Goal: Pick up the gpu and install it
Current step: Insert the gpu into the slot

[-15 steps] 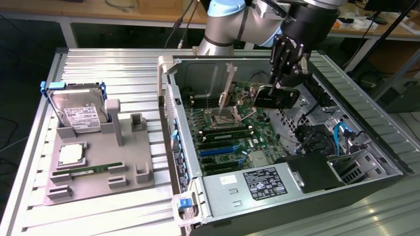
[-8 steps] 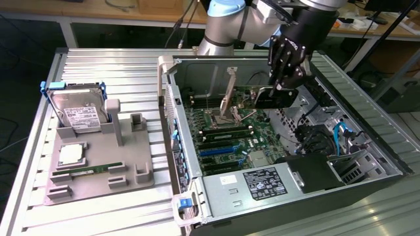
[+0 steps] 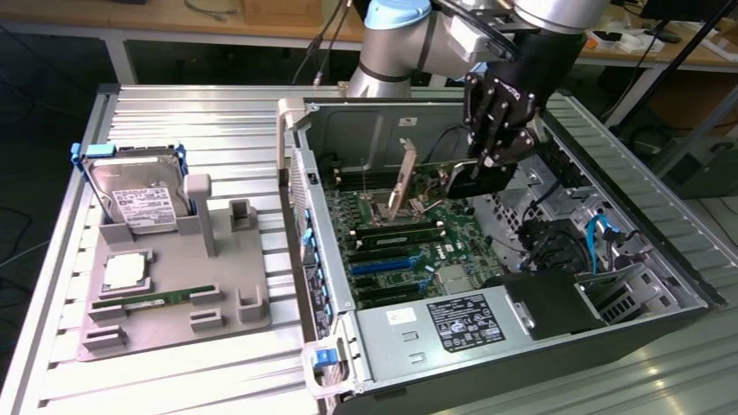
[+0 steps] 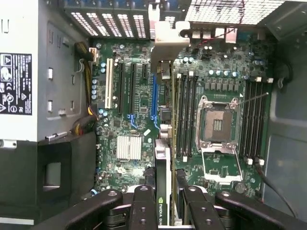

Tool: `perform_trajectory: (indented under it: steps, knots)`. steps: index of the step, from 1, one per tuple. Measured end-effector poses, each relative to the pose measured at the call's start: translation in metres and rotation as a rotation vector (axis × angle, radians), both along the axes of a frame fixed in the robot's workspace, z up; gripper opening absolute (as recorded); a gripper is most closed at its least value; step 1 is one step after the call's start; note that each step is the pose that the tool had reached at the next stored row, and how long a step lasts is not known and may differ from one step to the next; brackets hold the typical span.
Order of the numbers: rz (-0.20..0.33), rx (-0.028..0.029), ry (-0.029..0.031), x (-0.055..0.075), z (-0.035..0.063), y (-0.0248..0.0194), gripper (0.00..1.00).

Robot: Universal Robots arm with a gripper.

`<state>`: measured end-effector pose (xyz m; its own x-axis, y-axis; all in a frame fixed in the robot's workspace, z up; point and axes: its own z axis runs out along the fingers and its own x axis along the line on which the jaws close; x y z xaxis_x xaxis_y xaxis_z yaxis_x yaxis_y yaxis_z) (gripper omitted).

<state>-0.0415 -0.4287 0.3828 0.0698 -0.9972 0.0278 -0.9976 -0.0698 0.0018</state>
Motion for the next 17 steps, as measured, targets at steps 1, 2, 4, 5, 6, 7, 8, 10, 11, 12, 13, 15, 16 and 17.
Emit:
perform_trajectory:
  steps: [1, 2, 4, 5, 6, 7, 8, 10, 11, 12, 13, 15, 16, 17]
  knots:
    - [0.002, -0.0001, 0.0001, 0.0, -0.0025, 0.0, 0.27]
    - [0.002, -0.0001, 0.0001, 0.0, -0.0041, 0.0, 0.27]
    - [0.002, 0.0013, 0.0002, 0.0, -0.008, 0.0, 0.27]
    - [0.002, 0.0084, 0.0002, 0.0, -0.0091, 0.0, 0.27]
    - [0.001, 0.0128, 0.0002, 0.0, -0.0098, 0.0, 0.27]
    - [-0.001, 0.0149, 0.0, 0.0, -0.0115, 0.0, 0.27]
    - [-0.005, 0.0148, 0.0001, -0.001, -0.0138, -0.0001, 0.27]
    - [-0.013, 0.0149, 0.0001, -0.002, -0.0187, -0.0002, 0.27]
    - [-0.019, 0.0148, 0.0, -0.003, -0.0213, -0.0002, 0.27]
    - [-0.024, 0.0148, 0.0, -0.004, -0.0234, -0.0001, 0.27]
    - [-0.029, 0.0148, -0.0001, -0.004, -0.0252, -0.0001, 0.27]
    - [-0.038, 0.0147, -0.0001, -0.006, -0.0294, -0.0001, 0.27]
    - [-0.041, 0.0146, -0.0001, -0.007, -0.031, -0.0001, 0.27]
    - [-0.044, 0.0147, -0.0002, -0.008, -0.0331, -0.0001, 0.27]
